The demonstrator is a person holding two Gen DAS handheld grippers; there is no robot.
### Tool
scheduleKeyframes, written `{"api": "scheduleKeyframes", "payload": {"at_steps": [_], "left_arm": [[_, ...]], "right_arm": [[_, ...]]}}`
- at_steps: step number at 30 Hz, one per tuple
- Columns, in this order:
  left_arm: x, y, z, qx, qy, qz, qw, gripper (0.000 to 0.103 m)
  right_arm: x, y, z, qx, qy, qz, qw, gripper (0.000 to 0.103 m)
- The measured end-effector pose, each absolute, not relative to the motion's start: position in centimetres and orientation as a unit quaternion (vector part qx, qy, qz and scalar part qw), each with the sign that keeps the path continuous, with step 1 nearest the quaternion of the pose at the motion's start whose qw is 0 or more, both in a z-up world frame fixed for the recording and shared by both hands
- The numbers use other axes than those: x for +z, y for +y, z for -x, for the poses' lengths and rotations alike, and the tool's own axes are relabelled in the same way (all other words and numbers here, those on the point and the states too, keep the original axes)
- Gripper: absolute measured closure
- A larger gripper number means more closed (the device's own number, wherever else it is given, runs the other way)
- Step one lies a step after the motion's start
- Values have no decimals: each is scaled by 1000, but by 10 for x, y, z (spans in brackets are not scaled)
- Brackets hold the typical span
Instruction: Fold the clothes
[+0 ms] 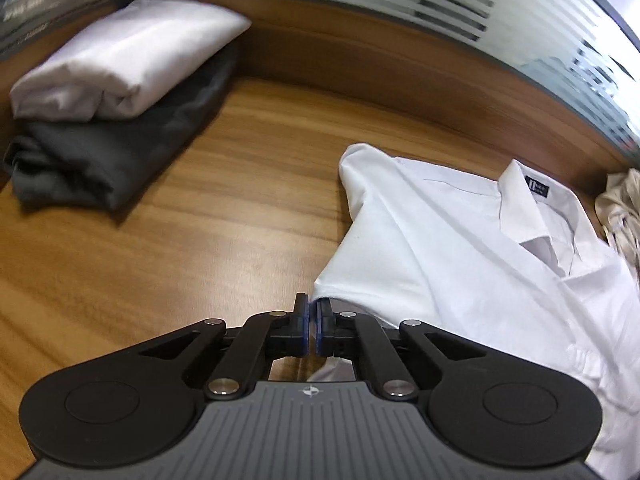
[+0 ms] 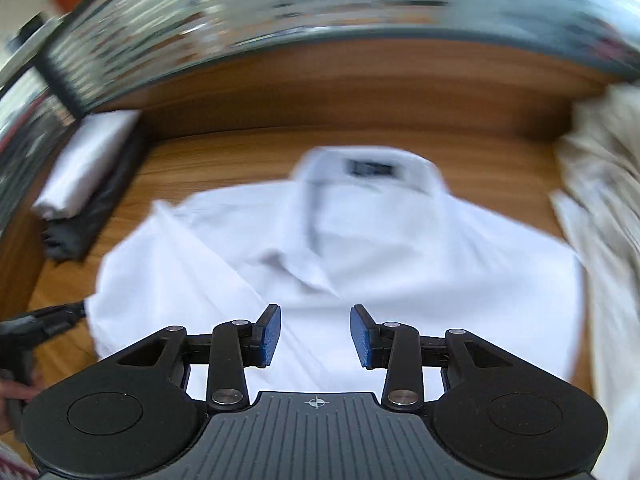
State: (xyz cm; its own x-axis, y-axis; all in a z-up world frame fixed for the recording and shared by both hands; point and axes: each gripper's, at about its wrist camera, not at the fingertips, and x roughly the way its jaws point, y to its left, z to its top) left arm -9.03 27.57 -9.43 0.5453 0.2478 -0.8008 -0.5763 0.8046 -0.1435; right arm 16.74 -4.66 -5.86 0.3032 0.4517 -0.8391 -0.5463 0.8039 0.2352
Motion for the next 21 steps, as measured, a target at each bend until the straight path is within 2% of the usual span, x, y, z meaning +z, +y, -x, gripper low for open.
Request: {"api": "scheduleKeyframes", "payload": {"at_steps": [10,14,16,17,18,21], "left_arm": [[-99,279,94,237,409,192,860,98],[-98,275,94,236,408,172,865,98],[-99,272,93,236,409,157,867,98],[-100,271,93,236,410,149,868,98],[-101,270,93,236,411,142,869,98],[-100,265,92,235,410,119,873,98]], "right_arm": [[-96,-152,-116,145,537,-59,829,56],[-115,-163,-108,141,550,-118,815,57],[-123,-166,-106,142,555,-144,807,62],[-127,-167,-104,143,558,-158,802,75],[-131,-169,-103,144,560,-171,798,98],[-119,-171,-104,149,537,-182,810,100]]}}
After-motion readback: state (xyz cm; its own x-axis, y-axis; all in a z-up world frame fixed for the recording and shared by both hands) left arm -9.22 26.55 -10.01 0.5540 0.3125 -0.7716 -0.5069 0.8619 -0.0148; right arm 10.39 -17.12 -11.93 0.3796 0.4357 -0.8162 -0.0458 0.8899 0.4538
